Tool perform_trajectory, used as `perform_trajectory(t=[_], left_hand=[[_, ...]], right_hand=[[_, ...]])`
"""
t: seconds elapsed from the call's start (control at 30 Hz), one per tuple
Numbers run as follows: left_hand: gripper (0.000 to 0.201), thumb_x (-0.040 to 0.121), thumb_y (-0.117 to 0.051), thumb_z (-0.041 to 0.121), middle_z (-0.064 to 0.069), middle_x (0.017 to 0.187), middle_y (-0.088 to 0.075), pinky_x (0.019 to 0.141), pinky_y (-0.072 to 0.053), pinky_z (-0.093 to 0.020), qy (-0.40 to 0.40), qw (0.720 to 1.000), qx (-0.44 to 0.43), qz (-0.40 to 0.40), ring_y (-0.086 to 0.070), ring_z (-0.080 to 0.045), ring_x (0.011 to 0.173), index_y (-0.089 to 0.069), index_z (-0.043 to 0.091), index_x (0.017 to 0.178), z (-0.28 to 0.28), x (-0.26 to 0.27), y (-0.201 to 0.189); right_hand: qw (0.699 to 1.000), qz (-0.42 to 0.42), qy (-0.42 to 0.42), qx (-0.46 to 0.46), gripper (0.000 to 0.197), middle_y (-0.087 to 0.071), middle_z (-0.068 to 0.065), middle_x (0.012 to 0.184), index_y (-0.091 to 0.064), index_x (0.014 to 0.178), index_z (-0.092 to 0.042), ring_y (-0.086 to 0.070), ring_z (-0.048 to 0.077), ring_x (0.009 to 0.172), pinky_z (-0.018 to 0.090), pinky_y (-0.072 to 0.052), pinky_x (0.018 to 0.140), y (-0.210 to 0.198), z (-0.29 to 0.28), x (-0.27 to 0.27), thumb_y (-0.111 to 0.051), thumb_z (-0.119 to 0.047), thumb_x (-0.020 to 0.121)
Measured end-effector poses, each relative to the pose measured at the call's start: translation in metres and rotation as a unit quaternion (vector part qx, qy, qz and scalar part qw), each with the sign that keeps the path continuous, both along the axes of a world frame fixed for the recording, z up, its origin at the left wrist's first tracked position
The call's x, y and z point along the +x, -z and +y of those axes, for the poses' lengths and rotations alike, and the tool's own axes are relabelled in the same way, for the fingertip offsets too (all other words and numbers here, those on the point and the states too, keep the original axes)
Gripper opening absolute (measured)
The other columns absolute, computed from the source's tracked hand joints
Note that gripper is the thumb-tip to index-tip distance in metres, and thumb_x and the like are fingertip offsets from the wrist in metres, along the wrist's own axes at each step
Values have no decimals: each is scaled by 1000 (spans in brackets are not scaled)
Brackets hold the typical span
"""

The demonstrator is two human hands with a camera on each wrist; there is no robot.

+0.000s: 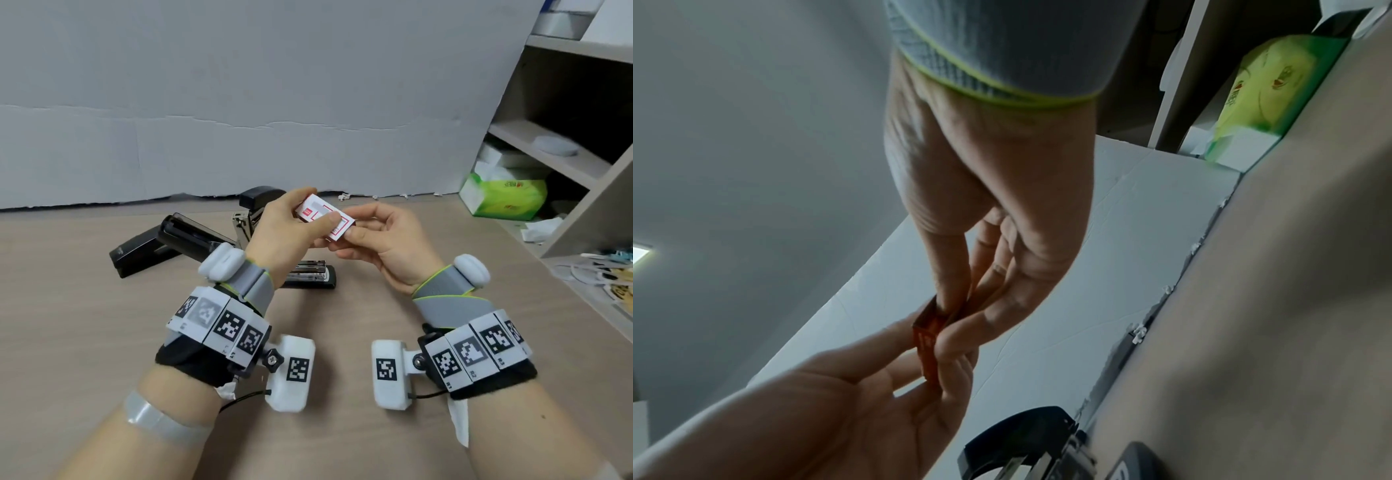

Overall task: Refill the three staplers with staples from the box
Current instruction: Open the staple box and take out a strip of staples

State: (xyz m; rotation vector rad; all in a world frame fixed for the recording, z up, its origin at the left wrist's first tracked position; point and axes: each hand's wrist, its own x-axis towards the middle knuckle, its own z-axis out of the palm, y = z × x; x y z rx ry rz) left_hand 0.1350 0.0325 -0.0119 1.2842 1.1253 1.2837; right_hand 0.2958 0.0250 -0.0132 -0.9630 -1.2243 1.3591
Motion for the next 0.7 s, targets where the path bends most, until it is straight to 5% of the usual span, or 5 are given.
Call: perform_trajectory(t=[0.17, 0.27, 0.47, 0.57, 0.7], left_hand=[[26, 92, -65, 11, -22, 93, -68, 77, -60, -39, 38, 999, -20, -33, -69, -20, 69, -62, -7, 110, -2, 2, -1], [24, 99, -52, 11, -16, 83, -69, 75, -61, -38, 27, 996, -61, -59, -67, -17, 61, -62, -9, 110, 2, -2, 0], [15, 93, -59, 2, -19, 83, -68, 75, -62, -38, 9, 993, -96, -71, -69, -29, 67, -62, -9, 103, 3, -1, 6], [18, 92, -59, -1, -16, 79, -66, 78, -62, -39, -4, 991, -99, -85, -68, -23, 62, -63, -9, 108, 6, -1, 8], [17, 91, -61, -2, -24, 90, -68, 74, -62, -35, -1, 992, -100, -77, -69, -24, 66, -65, -10, 106, 4, 0, 8]], right_hand=[[999, -31, 35, -13, 16, -73, 16, 81, -64, 99, -1, -71, 25, 64, 26, -57, 55, 1, 1, 10, -64, 8, 85], [996, -58, 65, -30, 15, -72, 11, 78, -67, 102, -1, -67, 19, 60, 25, -56, 54, 0, 4, 17, -64, 4, 87], [992, -25, 98, -71, 20, -71, 11, 79, -70, 91, -8, -67, 23, 64, 32, -57, 55, -2, 11, 17, -52, 1, 92], [995, -18, 62, -80, 12, -70, 15, 87, -67, 101, -7, -69, 27, 67, 34, -58, 56, -1, 10, 14, -58, -6, 93], [995, -47, 58, -60, 28, -70, 15, 83, -57, 118, 1, -66, 19, 53, 29, -56, 49, 2, 12, 11, -63, -2, 91]])
